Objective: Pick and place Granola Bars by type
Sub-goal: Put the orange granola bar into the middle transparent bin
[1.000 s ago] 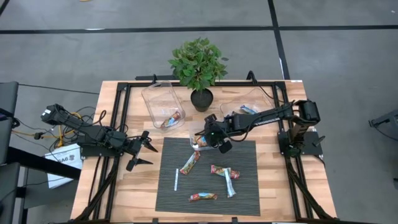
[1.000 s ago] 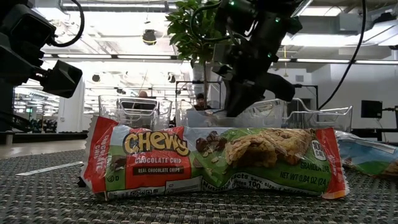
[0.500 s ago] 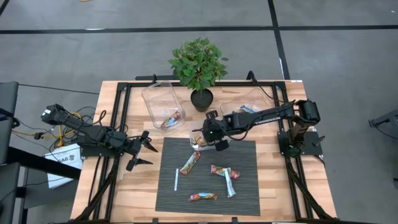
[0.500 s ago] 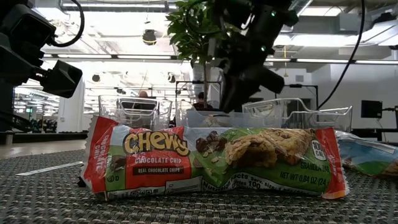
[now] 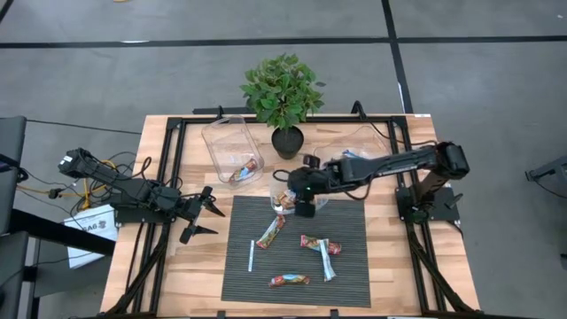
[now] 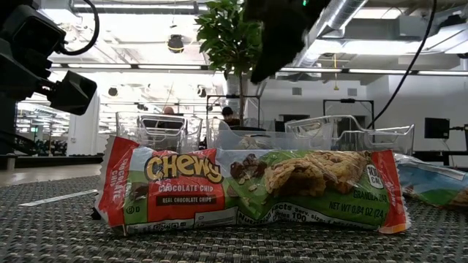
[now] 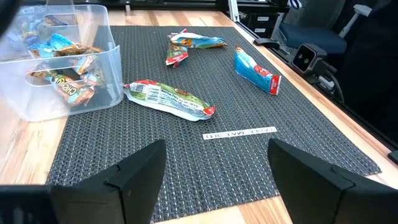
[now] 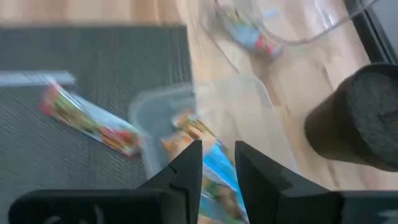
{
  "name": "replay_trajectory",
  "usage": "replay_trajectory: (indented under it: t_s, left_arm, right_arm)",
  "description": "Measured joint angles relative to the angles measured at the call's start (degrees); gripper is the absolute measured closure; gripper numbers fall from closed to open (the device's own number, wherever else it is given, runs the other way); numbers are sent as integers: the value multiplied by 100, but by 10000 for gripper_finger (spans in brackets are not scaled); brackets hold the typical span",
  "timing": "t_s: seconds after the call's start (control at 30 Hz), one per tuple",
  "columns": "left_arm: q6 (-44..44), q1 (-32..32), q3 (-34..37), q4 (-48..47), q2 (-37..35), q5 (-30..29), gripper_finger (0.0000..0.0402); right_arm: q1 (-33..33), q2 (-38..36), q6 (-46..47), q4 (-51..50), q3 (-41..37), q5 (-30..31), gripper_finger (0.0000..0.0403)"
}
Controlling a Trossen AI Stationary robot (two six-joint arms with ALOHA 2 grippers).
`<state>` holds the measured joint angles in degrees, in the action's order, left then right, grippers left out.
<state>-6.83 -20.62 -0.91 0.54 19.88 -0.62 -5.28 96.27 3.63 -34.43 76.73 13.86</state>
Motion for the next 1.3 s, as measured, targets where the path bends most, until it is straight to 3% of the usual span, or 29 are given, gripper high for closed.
replay_trajectory:
  t_s: [0.53,0.63,0.93,1.17,1.3]
  left_arm:
    - [0,0,0,7,-1,0,127]
    - [-1,1,0,7,-2,0,127]
    - [0,2,0,9,0,0,127]
    - [0,0,0,8,-2,0,127]
    - [0,2,0,4,0,0,127]
  right_arm:
    - [-1350,-779,568,81,-4,-47,316]
    - [-1588,-791,1164,80,-4,-149,316]
    - [-1841,-791,3665,-46,-7,-1298,316]
    - [-1826,-596,5496,-507,-18,-2538,316]
    - [-1827,-319,6347,-703,-22,-2651,316]
